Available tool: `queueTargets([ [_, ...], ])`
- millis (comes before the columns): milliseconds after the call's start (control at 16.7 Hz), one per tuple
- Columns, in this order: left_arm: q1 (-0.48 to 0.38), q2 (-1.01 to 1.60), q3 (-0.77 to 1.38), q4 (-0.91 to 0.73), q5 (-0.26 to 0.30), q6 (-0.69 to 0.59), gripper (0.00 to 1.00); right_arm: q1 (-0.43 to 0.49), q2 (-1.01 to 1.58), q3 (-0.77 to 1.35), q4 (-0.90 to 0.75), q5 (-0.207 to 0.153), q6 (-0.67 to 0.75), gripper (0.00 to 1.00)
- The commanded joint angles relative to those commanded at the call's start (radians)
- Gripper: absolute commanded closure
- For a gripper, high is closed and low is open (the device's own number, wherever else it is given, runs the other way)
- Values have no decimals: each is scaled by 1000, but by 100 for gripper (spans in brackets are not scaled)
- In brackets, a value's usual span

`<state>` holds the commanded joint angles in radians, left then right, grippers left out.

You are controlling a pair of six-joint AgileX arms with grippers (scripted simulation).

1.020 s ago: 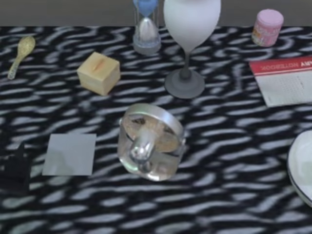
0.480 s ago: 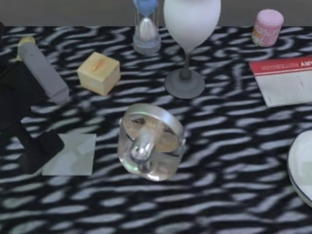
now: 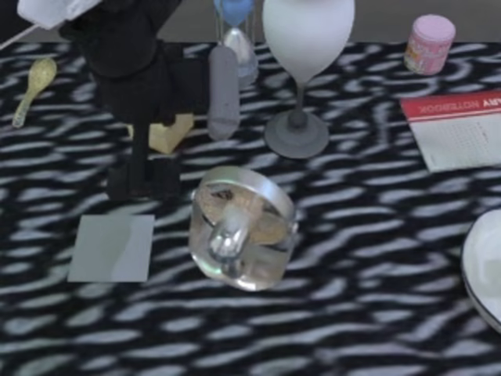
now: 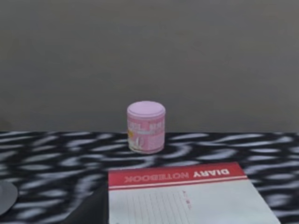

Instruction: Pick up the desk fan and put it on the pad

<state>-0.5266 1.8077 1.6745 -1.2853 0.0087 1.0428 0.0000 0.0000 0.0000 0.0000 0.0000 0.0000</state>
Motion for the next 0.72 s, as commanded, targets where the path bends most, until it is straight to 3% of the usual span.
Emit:
queueTargets([
  [360, -101, 332, 379, -179, -4, 219, 0, 0, 0, 0, 0, 0, 0, 0],
  [720, -124, 411, 475, -217, -6, 274, 0, 0, 0, 0, 0, 0, 0, 0],
])
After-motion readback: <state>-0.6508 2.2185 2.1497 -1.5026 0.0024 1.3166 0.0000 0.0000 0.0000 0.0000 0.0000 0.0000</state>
